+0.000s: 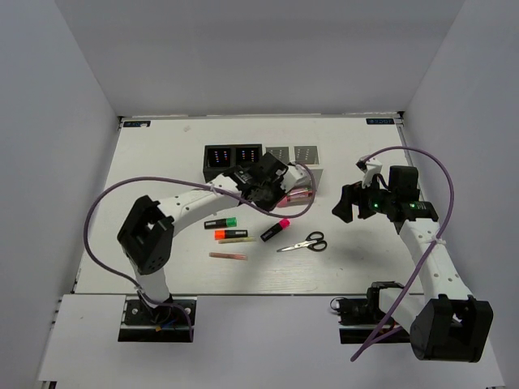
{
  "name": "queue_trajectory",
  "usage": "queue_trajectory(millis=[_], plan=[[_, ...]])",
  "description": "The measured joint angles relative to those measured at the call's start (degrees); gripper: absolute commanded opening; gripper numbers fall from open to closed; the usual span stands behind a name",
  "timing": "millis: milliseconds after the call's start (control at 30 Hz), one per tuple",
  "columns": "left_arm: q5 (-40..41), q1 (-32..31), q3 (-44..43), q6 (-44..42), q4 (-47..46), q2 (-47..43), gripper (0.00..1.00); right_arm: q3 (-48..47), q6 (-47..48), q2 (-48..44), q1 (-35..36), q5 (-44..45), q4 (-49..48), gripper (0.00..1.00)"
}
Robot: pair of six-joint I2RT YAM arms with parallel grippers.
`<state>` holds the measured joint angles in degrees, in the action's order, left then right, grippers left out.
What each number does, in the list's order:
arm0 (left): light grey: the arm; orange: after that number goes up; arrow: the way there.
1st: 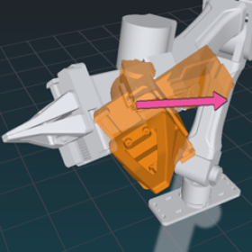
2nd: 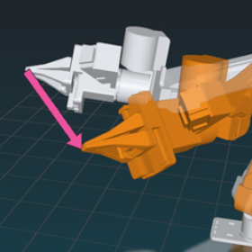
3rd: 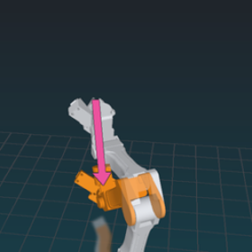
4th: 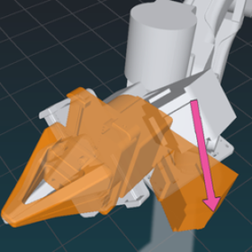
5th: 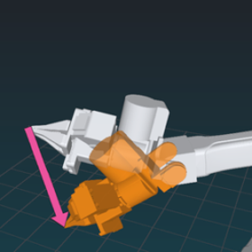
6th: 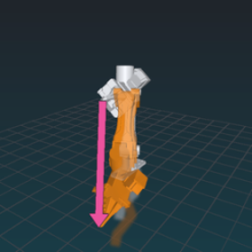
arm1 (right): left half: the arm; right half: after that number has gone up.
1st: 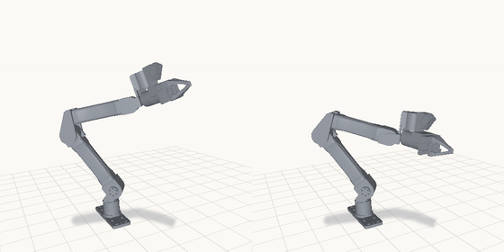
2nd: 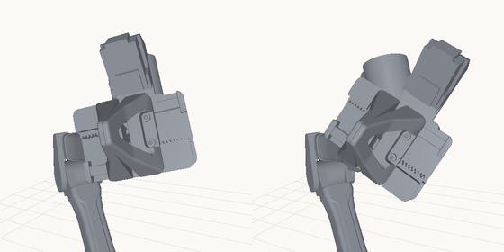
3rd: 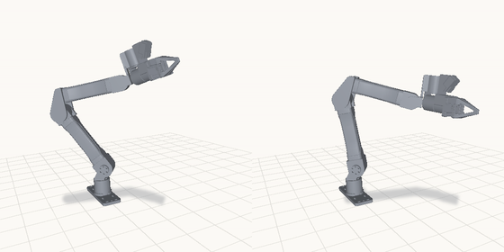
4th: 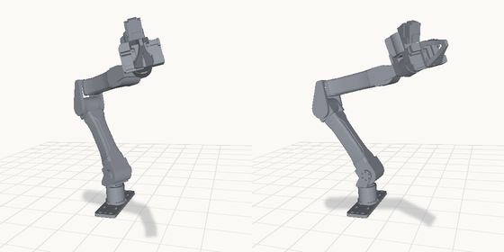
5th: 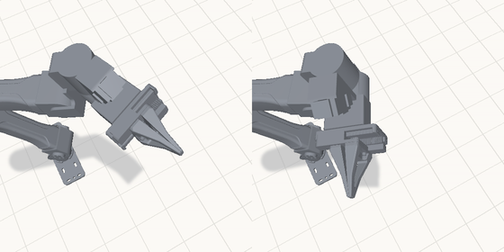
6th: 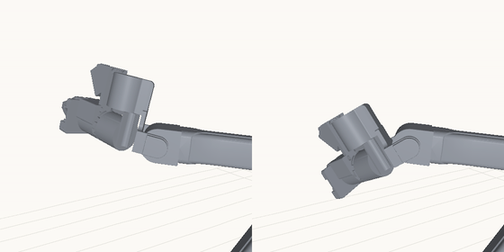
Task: Sort the stationery into containers
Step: Move the stationery to the center of the board.
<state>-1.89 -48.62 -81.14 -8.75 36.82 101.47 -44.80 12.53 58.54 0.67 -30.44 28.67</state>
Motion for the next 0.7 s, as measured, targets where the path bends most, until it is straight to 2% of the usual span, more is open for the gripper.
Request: queue_trajectory(millis=[33,67,167,400,700], plan=[[0.92,-0.09,0.07,-0.31,-0.22,0.72,0.49,0.00,0.00,0.00,0.00,-0.07,0.00,0.90],[1.92,-0.28,0.24,-0.74,-1.03,1.36,0.69,0.00,0.00,0.00,0.00,-0.17,0.00,0.90],[5.49,-1.62,1.31,-2.03,-4.39,2.36,0.74,0.00,0.04,0.00,0.00,-0.28,0.02,0.90],[10.71,-5.25,1.92,-6.19,-10.69,5.11,0.73,-0.04,0.33,0.00,0.00,-0.76,0.42,0.90],[13.77,-5.51,0.70,-8.81,-14.62,11.32,0.70,-0.22,0.94,0.00,-0.04,-1.09,1.31,0.90]])
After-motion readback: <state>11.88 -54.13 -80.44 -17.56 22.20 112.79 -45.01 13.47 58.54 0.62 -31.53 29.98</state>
